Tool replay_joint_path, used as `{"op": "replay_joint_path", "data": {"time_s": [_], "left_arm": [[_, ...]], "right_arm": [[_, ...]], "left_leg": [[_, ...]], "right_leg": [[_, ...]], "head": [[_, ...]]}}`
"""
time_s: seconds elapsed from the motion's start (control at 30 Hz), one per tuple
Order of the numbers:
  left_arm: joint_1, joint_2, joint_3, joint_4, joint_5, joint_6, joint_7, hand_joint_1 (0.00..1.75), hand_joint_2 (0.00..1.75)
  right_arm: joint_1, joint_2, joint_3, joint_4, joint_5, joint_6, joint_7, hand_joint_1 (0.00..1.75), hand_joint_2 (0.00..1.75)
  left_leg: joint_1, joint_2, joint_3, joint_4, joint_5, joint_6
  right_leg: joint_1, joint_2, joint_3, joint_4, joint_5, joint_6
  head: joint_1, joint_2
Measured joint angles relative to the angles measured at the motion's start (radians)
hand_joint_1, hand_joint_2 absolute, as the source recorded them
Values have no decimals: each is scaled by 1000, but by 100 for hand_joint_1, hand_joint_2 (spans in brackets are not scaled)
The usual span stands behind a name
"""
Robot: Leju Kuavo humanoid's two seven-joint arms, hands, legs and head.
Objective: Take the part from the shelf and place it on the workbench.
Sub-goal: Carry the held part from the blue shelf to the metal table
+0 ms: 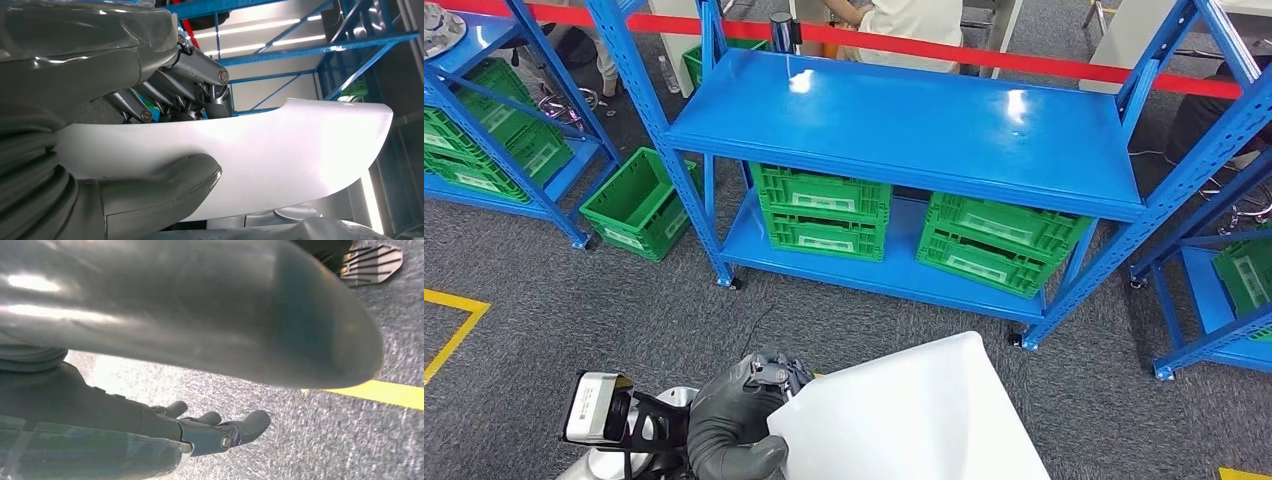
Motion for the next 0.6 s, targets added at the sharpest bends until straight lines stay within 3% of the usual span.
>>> {"op": "replay_joint_path", "data": {"time_s": [0.07, 0.13, 0.17, 0.23, 0.3, 0.33, 0.4, 0.43, 0.47, 0.5, 0.53, 0.57, 0.6], "left_arm": [[-1, 0, -2, -1, -6, 0, 0, 175, 175], [-1, 2, -3, -1, -10, 0, 0, 175, 175], [-1, 3, -4, -1, -10, -1, 0, 175, 175], [-1, 4, -4, -1, -12, -1, 0, 175, 175], [-2, 5, -4, -1, -12, -1, 1, 175, 175], [-2, 5, -4, -1, -12, -1, 0, 175, 175], [-2, 6, -4, -1, -12, -1, 0, 175, 175], [-2, 7, -4, -1, -12, -1, 0, 175, 175], [-2, 8, -5, -1, -12, -1, 0, 175, 175], [-2, 9, -5, -1, -13, -1, 0, 175, 175], [-2, 10, -5, -1, -14, 0, 0, 175, 175], [-3, 10, -5, -2, -16, 0, 0, 175, 175], [-4, 10, -4, -4, -17, 1, 0, 175, 175]], "right_arm": [[0, 2, 0, 0, 2, -8, -10, 0, 0], [1, 6, -1, 0, 8, -18, -22, 0, 0], [1, 9, -1, 0, 12, -23, -28, 0, 0], [0, 12, -1, 0, 15, -29, -33, 0, 0], [0, 12, -1, 0, 16, -30, -34, 0, 0], [0, 12, -1, 0, 16, -30, -34, 0, 0], [0, 12, -1, 0, 16, -30, -36, 0, 0], [0, 12, -1, 0, 16, -30, -37, 0, 0], [1, 13, -1, 1, 18, -32, -39, 0, 0], [1, 14, -1, 1, 22, -38, -45, 0, 0], [1, 16, 0, 1, 29, -48, -56, 0, 0], [0, 19, 0, 1, 37, -61, -70, 0, 0], [0, 22, 0, 1, 46, -72, -83, 0, 0]], "left_leg": [[-1, 2, -19, 14, 15, -12], [3, 3, -24, 13, 33, -24], [6, 2, -29, 17, 26, -29], [12, -2, -41, 43, -19, -40], [13, -4, -48, 66, -59, -45], [14, -4, -49, 68, -62, -45], [16, -4, -61, 129, -116, -52], [18, -4, -71, 193, -155, -57], [22, -4, -60, 247, -172, -62], [24, -4, -28, 259, -164, -62], [26, -5, 26, 232, -152, -59], [25, -7, 97, 156, -140, -53], [22, -8, 149, 82, -151, -45]], "right_leg": [[6, 1, 59, -100, -32, -21], [9, 0, 54, -110, -29, -44], [8, -2, 46, -109, -19, -54], [4, -5, 29, -111, 2, -69], [4, -6, 21, -111, 10, -73], [4, -6, 21, -111, 10, -74], [4, -7, 10, -110, 20, -74], [5, -7, -3, -110, 31, -74], [6, -7, -26, -109, 51, -72], [6, -7, -47, -108, 69, -69], [6, -7, -68, -107, 87, -64], [8, -6, -83, -106, 102, -58], [8, -6, -88, -106, 111, -52]], "head": [[-2, 0], [-3, 0], [-4, 0], [-5, 0], [-6, 0], [-6, 0], [-6, 0], [-6, 0], [-6, 0], [-6, 0], [-6, 0], [-6, 0], [-6, 0]]}}
